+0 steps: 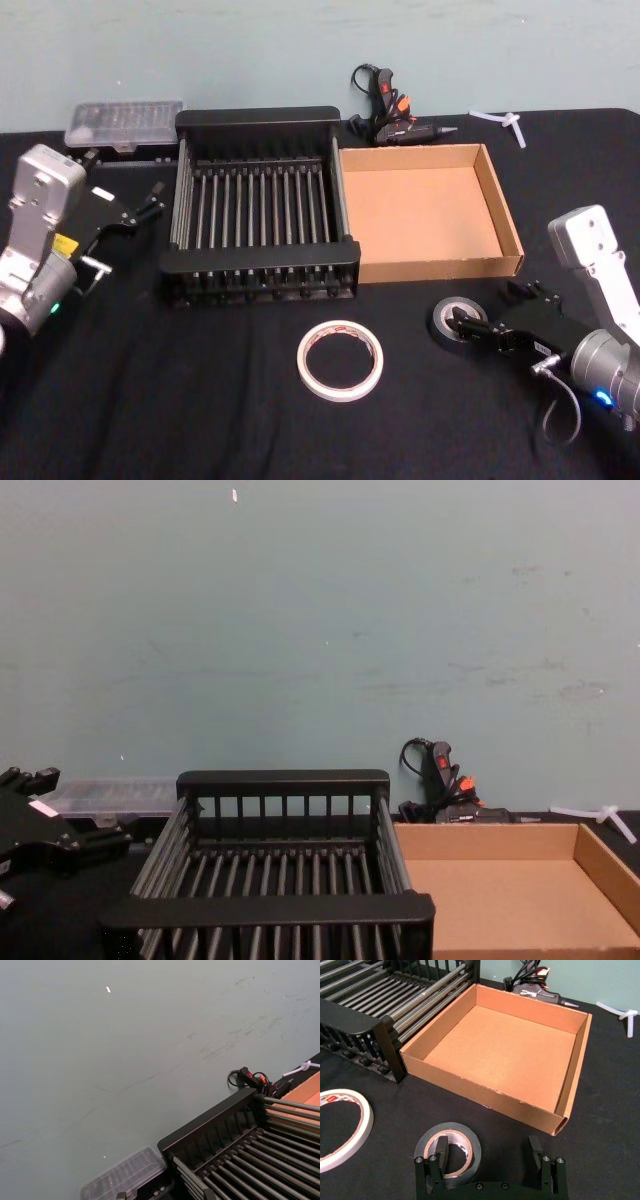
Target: Pick up the white tape and place it into the black box , Pick up the silver tape and place it into the brown box.
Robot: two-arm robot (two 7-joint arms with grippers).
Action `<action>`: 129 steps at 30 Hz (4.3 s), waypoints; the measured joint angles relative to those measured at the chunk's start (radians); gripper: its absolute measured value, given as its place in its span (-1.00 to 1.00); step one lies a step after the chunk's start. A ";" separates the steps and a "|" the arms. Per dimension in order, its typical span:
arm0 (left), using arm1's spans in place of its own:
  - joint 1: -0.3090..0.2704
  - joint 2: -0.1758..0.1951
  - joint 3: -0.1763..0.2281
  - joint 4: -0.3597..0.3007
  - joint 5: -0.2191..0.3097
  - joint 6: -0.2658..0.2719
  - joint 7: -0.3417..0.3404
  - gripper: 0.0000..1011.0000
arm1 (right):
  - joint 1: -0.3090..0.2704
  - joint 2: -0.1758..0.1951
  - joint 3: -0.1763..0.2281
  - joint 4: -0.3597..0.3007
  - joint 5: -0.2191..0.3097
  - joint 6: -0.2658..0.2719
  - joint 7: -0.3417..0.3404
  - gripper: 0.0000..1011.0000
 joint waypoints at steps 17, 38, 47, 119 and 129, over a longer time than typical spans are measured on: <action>0.000 0.000 0.000 0.000 0.000 0.000 0.000 0.98 | 0.006 -0.021 0.007 0.011 -0.043 0.009 0.026 0.98; 0.000 0.000 0.000 0.000 0.000 0.000 0.000 0.98 | 0.007 -0.028 0.009 0.014 -0.058 0.009 0.032 0.79; 0.000 0.000 0.000 0.000 0.000 0.000 0.000 0.98 | 0.007 -0.027 0.009 0.014 -0.056 0.009 0.031 0.29; 0.000 0.000 0.000 0.000 0.000 0.000 0.000 0.98 | 0.139 -0.042 0.033 -0.034 -0.089 -0.090 0.039 -0.72; 0.000 0.000 0.000 0.000 0.000 0.000 0.000 0.98 | 0.244 -0.079 0.010 0.087 -0.134 -0.112 0.043 -0.72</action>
